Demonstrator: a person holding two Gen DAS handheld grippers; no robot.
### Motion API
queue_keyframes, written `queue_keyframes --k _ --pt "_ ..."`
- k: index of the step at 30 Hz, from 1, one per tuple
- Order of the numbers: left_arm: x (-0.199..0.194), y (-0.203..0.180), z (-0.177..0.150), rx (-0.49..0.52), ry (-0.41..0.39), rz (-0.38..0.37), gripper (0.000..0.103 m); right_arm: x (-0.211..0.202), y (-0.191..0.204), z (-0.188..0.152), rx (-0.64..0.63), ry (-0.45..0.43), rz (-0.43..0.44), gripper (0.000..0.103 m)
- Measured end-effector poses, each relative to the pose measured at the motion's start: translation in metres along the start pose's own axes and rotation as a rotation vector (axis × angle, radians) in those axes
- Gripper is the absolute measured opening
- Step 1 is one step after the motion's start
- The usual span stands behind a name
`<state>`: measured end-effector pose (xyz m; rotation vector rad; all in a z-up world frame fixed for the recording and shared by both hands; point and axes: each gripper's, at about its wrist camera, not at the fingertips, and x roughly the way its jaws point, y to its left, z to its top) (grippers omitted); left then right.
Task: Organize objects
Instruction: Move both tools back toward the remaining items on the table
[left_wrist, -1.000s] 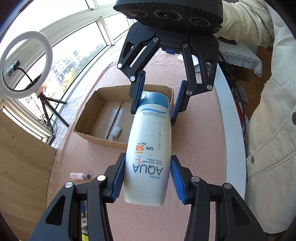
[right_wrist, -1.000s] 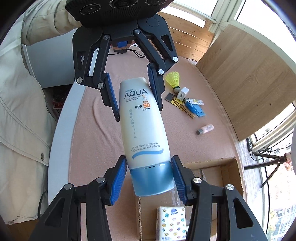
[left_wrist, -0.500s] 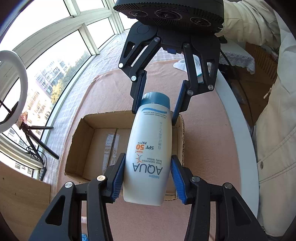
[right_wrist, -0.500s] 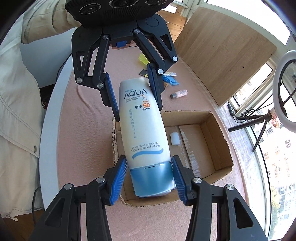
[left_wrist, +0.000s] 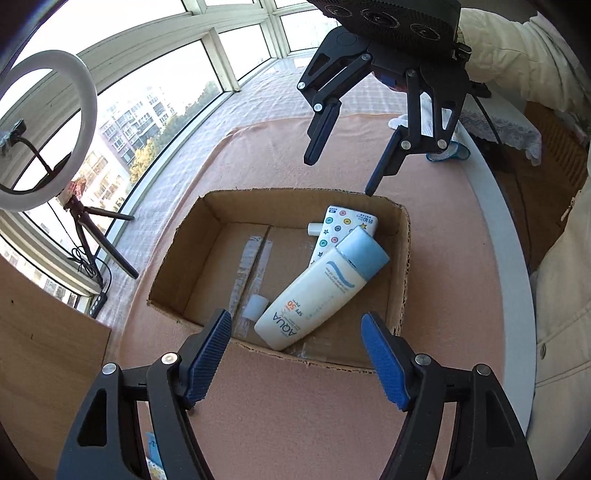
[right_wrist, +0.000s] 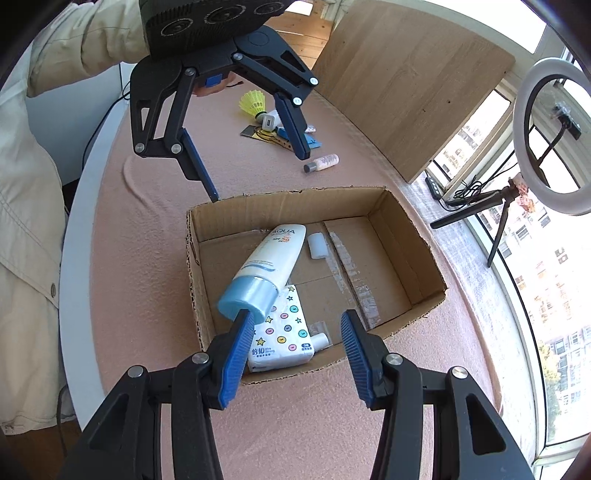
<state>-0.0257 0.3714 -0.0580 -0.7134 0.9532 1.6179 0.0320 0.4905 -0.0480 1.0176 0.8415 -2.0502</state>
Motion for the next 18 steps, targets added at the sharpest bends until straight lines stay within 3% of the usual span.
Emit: queue_keyframes --k 8,15,18 --pt "-0.028 0.001 -0.071 -0.059 -0.011 0.038 0.079 0.016 0.003 0.026 0.092 -0.011 -0.076 0.052" --pt "-0.059 0.013 -0.149 -0.205 -0.048 0.120 0.081 0.031 0.021 0.081 0.168 -0.023 -0.131 0.064" --pt "-0.076 0.017 -0.184 -0.263 -0.075 0.142 0.081 0.043 0.030 0.108 0.182 -0.020 -0.134 0.065"
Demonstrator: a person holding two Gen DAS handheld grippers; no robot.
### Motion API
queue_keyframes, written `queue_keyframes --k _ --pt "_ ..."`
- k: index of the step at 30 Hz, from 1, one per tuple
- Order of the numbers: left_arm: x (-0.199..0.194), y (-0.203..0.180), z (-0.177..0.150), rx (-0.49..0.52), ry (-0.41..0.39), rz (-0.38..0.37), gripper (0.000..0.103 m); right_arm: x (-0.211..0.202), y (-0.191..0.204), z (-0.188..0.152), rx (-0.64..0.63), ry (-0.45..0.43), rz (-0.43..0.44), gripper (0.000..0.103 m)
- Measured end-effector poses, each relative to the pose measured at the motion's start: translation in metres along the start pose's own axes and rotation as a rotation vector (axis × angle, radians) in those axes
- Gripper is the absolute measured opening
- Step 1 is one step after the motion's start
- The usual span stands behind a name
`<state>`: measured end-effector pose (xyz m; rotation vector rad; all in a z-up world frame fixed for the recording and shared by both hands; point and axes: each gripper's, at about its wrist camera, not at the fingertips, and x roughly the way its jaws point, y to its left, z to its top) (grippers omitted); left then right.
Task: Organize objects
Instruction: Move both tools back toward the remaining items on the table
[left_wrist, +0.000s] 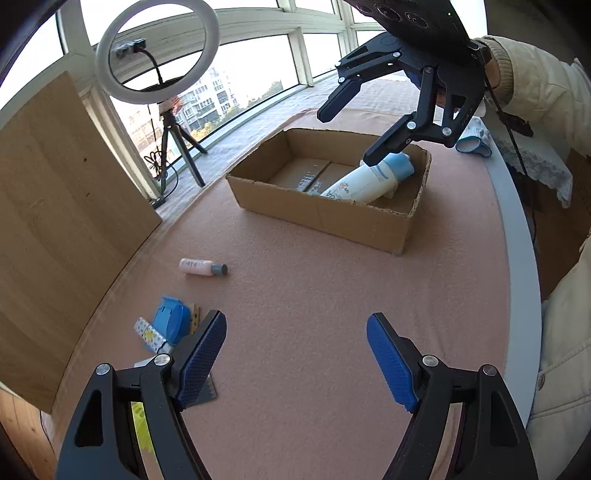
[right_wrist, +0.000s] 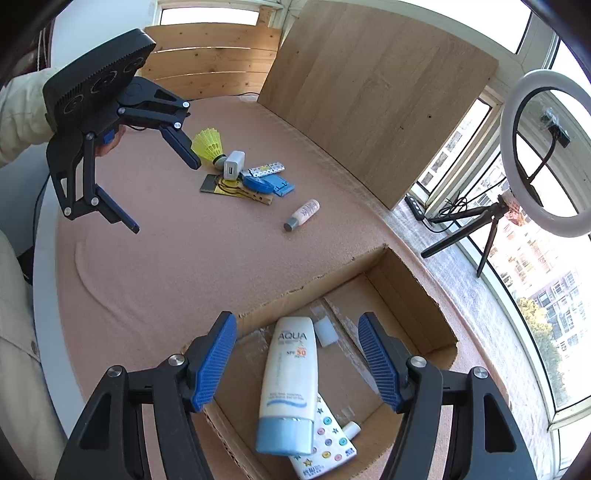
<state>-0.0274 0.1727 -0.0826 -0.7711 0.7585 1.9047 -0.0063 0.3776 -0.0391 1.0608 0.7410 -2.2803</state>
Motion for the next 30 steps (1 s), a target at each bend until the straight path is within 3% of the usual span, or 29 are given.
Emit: queue_keyframes --k 6,8,12,16,19,22,25,30 --pt "-0.031 0.034 -0.063 -0.187 -0.044 0.124 0.082 0.032 0.041 0.055 -0.004 0.021 0.008 0.066" --pt "-0.039 0.051 -0.083 -0.300 -0.062 0.187 0.088 0.046 0.056 0.074 0.013 0.031 0.023 0.066" --pt "-0.046 0.084 -0.119 -0.492 -0.064 0.309 0.091 0.080 0.080 0.107 0.106 0.040 0.030 0.066" --pt "-0.035 0.116 -0.146 -0.556 -0.037 0.394 0.091 0.109 0.089 0.127 0.283 0.056 0.053 0.066" --pt "-0.025 0.153 -0.168 -0.664 -0.021 0.449 0.091 0.113 0.097 0.129 0.332 0.049 0.042 0.066" --pt "-0.022 0.188 -0.192 -0.785 -0.033 0.464 0.091 0.107 0.103 0.120 0.354 0.048 0.038 0.066" --pt "-0.019 0.212 -0.204 -0.834 -0.024 0.467 0.091 0.102 0.105 0.103 0.358 0.070 0.037 0.066" --pt "0.021 0.224 -0.186 -0.749 0.025 0.371 0.091 0.096 0.100 0.075 0.417 0.104 0.028 0.066"
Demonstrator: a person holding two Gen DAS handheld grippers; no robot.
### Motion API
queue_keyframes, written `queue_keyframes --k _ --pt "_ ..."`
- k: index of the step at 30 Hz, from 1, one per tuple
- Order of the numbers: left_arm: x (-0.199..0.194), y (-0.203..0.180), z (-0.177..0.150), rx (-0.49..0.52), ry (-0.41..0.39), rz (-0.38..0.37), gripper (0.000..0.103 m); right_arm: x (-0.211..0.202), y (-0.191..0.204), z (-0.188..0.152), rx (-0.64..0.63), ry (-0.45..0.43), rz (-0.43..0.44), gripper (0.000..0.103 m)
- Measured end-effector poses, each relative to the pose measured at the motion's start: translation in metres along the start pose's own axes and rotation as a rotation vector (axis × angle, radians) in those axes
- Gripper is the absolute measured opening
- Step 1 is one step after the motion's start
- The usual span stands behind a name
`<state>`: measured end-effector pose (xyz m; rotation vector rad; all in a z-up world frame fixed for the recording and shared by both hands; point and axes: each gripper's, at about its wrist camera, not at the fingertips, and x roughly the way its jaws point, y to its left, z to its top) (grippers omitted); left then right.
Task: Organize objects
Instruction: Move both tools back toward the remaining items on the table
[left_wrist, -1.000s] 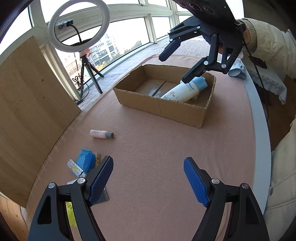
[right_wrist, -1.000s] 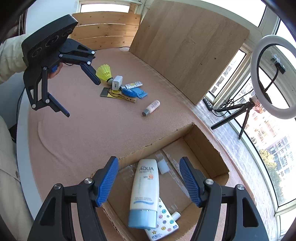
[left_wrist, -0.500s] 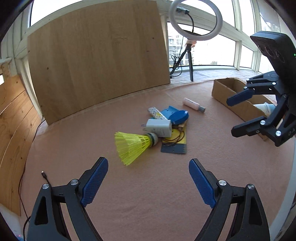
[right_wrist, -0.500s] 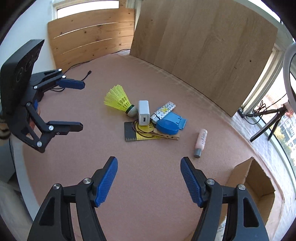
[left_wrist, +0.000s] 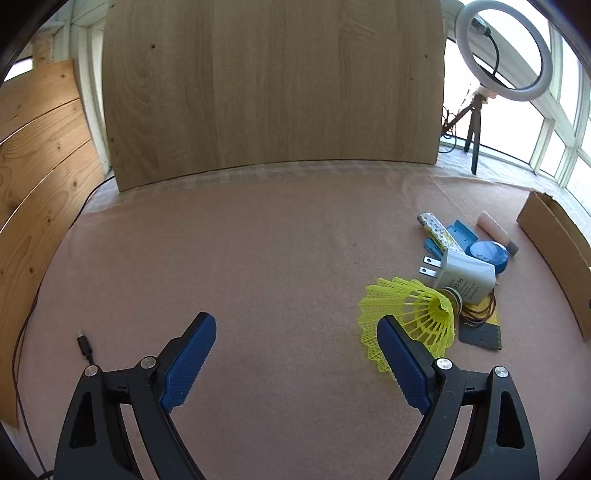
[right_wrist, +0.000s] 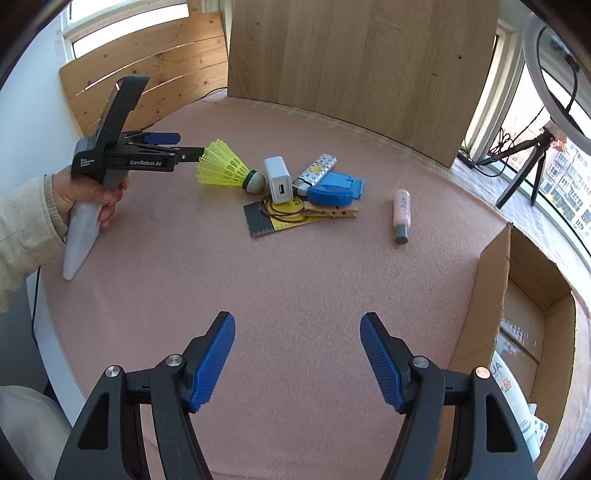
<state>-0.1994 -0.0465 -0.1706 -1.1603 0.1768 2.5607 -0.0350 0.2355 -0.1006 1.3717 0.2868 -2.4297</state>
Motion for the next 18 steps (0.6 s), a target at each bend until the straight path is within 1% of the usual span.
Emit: queue_keyframes --k 2,4,6,9,11,12,13,14,16,18 --pt "0.012 -0.014 0.004 0.056 0.023 -0.027 0.091 -0.002 -0.004 -0.007 0.017 0.005 -0.004 0.066" --pt "0.016 -0.029 0.006 0.105 0.028 -0.060 0.091 -0.003 -0.006 -0.012 0.024 0.008 -0.001 0.067" --pt "0.014 -0.049 0.007 0.146 0.028 -0.081 0.091 -0.005 -0.006 -0.016 0.020 0.007 0.003 0.067" --pt "0.006 -0.084 0.000 0.171 0.032 -0.126 0.091 -0.008 -0.008 -0.020 0.025 -0.003 0.001 0.067" --pt "0.001 -0.103 -0.008 0.162 0.026 -0.137 0.090 -0.006 -0.011 -0.021 0.044 -0.012 0.000 0.067" --pt "-0.001 -0.111 -0.008 0.147 0.024 -0.131 0.086 -0.005 -0.012 -0.021 0.055 -0.017 0.001 0.067" --pt "-0.002 -0.115 -0.010 0.120 0.025 -0.134 0.075 -0.003 -0.012 -0.020 0.064 -0.021 0.004 0.067" --pt "-0.003 -0.117 -0.012 0.088 0.033 -0.143 0.066 0.000 -0.011 -0.018 0.070 -0.026 0.011 0.067" --pt "-0.008 -0.118 -0.015 0.035 0.033 -0.129 0.062 0.007 -0.007 -0.013 0.069 -0.039 0.029 0.067" --pt "-0.016 -0.116 -0.020 0.003 0.013 -0.114 0.062 0.017 -0.004 -0.008 0.084 -0.044 0.050 0.067"
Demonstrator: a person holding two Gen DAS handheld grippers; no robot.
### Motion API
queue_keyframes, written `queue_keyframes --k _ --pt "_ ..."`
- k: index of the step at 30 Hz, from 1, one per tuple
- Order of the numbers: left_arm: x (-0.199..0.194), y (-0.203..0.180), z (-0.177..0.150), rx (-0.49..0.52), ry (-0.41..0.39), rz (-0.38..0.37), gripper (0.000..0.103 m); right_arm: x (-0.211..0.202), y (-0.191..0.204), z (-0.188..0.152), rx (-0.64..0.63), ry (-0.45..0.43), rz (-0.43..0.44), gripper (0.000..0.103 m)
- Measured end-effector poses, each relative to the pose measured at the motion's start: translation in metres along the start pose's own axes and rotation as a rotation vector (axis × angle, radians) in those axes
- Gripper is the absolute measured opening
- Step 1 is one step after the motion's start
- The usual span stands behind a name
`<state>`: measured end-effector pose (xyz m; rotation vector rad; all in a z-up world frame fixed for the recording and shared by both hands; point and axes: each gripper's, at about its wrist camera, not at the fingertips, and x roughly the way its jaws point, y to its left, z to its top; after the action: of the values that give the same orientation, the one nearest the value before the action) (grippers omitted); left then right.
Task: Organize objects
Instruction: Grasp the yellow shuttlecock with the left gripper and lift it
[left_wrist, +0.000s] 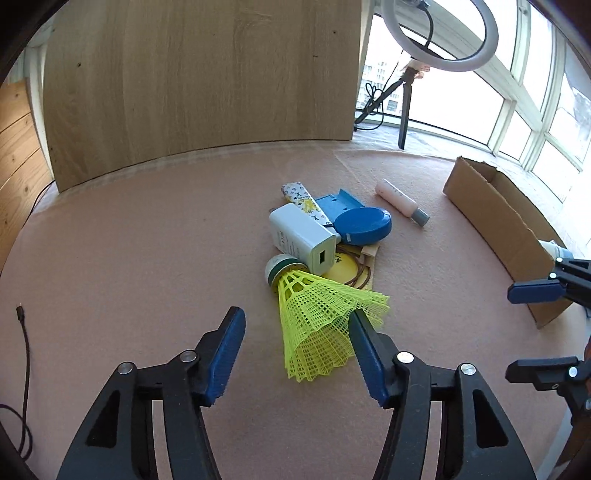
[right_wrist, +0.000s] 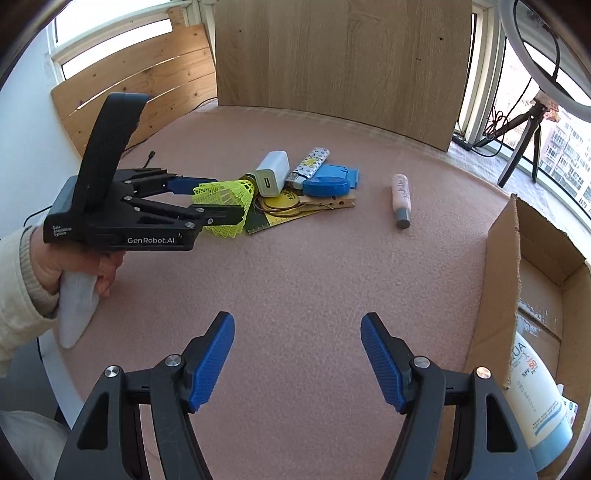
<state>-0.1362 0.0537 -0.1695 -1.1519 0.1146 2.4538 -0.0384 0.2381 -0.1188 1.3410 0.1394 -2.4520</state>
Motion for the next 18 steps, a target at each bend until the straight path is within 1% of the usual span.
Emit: queue_keyframes --k 3,6,7,8,10,11,12,13,14,15,16,17,18 --pt "-0.009 0.011 -0.001 -0.030 -0.018 0.006 0.062 0.017 0.001 0.011 0.065 -0.001 0.042 0.067" --pt "-0.006 0.020 -0.001 -0.031 -0.001 0.000 0.062 0.032 0.009 0.026 0.071 -0.012 0.056 0.067" --pt "-0.004 0.022 -0.001 -0.034 0.006 -0.001 0.060 0.037 0.013 0.032 0.066 -0.015 0.059 0.067" --pt "-0.003 0.024 -0.002 -0.039 0.013 -0.003 0.052 0.042 0.017 0.038 0.052 -0.017 0.061 0.067" --pt "-0.002 0.025 -0.005 -0.044 0.029 0.004 0.043 0.051 0.025 0.049 0.031 -0.026 0.029 0.067" --pt "-0.001 0.024 -0.005 -0.046 0.033 0.007 0.039 0.057 0.026 0.053 0.035 -0.023 0.029 0.065" --pt "0.000 0.022 -0.006 -0.047 0.037 0.007 0.038 0.062 0.027 0.057 0.040 -0.019 0.027 0.058" --pt "0.002 0.020 -0.007 -0.044 0.045 0.011 0.032 0.068 0.028 0.061 0.045 -0.012 0.019 0.054" --pt "0.004 0.017 -0.008 -0.037 0.054 0.013 0.027 0.074 0.029 0.064 0.049 -0.005 0.014 0.047" --pt "0.004 0.015 -0.009 -0.029 0.054 0.014 0.024 0.079 0.030 0.067 0.051 -0.004 0.007 0.037" --pt "0.004 0.012 -0.010 -0.025 0.050 0.012 0.016 0.083 0.030 0.068 0.051 0.001 -0.006 0.032" --pt "0.004 0.010 -0.010 -0.023 0.051 0.001 0.006 0.087 0.030 0.070 0.053 0.010 -0.007 0.020" --pt "0.004 0.007 -0.009 -0.022 0.046 0.007 0.006 0.091 0.030 0.071 0.055 0.018 0.005 0.013"
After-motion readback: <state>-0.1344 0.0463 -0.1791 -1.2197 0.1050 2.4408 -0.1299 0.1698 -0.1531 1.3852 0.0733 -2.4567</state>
